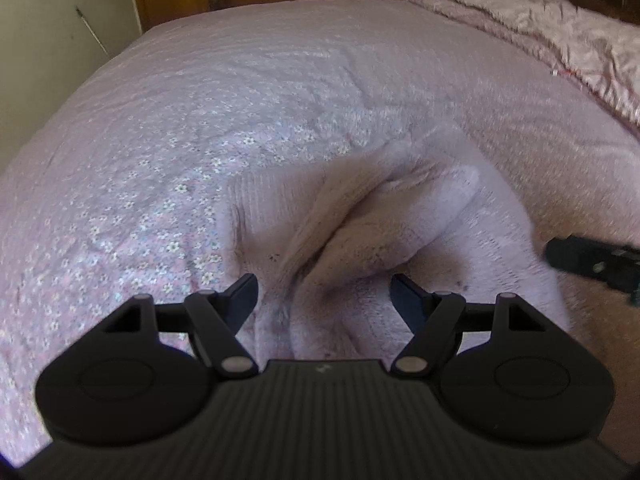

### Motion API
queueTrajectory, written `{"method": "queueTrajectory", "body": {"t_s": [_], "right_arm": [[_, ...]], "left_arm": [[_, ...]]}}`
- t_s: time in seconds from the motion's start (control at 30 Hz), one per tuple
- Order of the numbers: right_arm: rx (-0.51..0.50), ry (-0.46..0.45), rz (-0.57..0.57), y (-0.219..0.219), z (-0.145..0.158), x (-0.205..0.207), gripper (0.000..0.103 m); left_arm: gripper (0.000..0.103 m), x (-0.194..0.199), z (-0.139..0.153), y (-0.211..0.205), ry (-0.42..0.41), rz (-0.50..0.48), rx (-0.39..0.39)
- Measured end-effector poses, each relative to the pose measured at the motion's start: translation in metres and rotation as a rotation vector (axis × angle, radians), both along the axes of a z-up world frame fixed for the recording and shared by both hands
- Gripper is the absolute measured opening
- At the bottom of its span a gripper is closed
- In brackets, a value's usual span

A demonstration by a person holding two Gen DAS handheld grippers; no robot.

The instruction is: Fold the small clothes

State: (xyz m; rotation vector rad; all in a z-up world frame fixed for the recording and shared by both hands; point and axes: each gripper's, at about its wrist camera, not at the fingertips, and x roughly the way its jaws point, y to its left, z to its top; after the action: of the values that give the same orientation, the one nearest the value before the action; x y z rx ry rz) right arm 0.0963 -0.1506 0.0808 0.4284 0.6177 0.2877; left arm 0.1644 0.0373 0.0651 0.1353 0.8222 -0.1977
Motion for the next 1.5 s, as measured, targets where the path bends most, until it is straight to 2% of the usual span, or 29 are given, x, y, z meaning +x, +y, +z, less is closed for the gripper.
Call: {"method": "queueTrajectory", "body": {"t_s": [0.13, 0.3, 0.4, 0.43, 0.47, 0.57, 0.63, 0.73, 0.8, 0.9, 0.97, 1.0, 1.03, 1.17, 1.23, 1.33, 1.4, 1.5], "right_arm": [[-0.043, -0.013, 0.008, 0.003, 0.002, 0.003, 0.081], [-0.052, 0.0, 0.0, 0.002, -0.004, 0.008, 0.081], [-0.047, 0.007, 0.011, 0.005, -0.007, 0.013, 0.081], [-0.05, 0.005, 0.015, 0.007, -0.007, 0.014, 0.082], [-0.058, 0.0, 0.016, 0.01, -0.007, 0.016, 0.082], [-0.107, -0.041, 0.064, 0.026, -0.005, 0.014, 0.081], [-0.13, -0.056, 0.153, 0.043, -0.005, 0.013, 0.082], [-0.188, -0.108, 0.216, 0.071, -0.002, 0.006, 0.081], [-0.187, -0.126, 0.26, 0.084, 0.001, 0.003, 0.081], [-0.216, -0.129, 0.271, 0.096, 0.002, 0.004, 0.082], [-0.229, -0.12, 0.261, 0.097, -0.001, 0.007, 0.082], [-0.223, -0.114, 0.258, 0.095, -0.001, 0.008, 0.082], [-0.214, -0.11, 0.255, 0.093, -0.001, 0.008, 0.082], [-0.162, -0.105, 0.213, 0.078, 0.005, 0.009, 0.082], [-0.129, -0.102, 0.167, 0.067, 0.007, 0.011, 0.083], [-0.06, -0.039, 0.135, 0.051, 0.001, 0.025, 0.087], [0.013, 0.033, 0.156, 0.042, -0.009, 0.039, 0.089], [0.095, 0.108, 0.171, 0.037, -0.025, 0.056, 0.094]], "left_arm": [[0.075, 0.013, -0.009, 0.0, -0.014, 0.016, -0.024], [0.074, 0.03, -0.018, 0.009, -0.013, 0.039, -0.164], [0.073, 0.036, -0.022, 0.011, -0.013, 0.036, -0.204], [0.052, 0.037, -0.022, 0.013, -0.023, 0.036, -0.231], [0.022, 0.037, -0.022, 0.017, -0.032, 0.038, -0.274], [0.021, 0.037, -0.019, 0.035, -0.058, 0.091, -0.399], [0.02, 0.035, -0.014, 0.048, -0.079, 0.133, -0.445], [0.02, 0.041, -0.013, 0.073, -0.082, 0.204, -0.465], [0.021, 0.049, -0.021, 0.091, -0.039, 0.269, -0.483], [0.031, 0.054, -0.032, 0.103, 0.024, 0.305, -0.502], [0.048, 0.049, -0.031, 0.102, 0.005, 0.312, -0.47], [0.052, 0.046, -0.029, 0.102, -0.011, 0.324, -0.447], [0.057, 0.045, -0.029, 0.103, -0.021, 0.335, -0.437], [0.059, 0.04, -0.027, 0.115, 0.0, 0.33, -0.479], [0.065, 0.037, -0.028, 0.122, 0.008, 0.343, -0.497], [0.072, 0.026, -0.027, 0.132, 0.035, 0.354, -0.531], [0.072, 0.021, -0.031, 0.134, 0.083, 0.324, -0.555], [0.074, 0.016, -0.044, 0.129, 0.176, 0.277, -0.641]]}}
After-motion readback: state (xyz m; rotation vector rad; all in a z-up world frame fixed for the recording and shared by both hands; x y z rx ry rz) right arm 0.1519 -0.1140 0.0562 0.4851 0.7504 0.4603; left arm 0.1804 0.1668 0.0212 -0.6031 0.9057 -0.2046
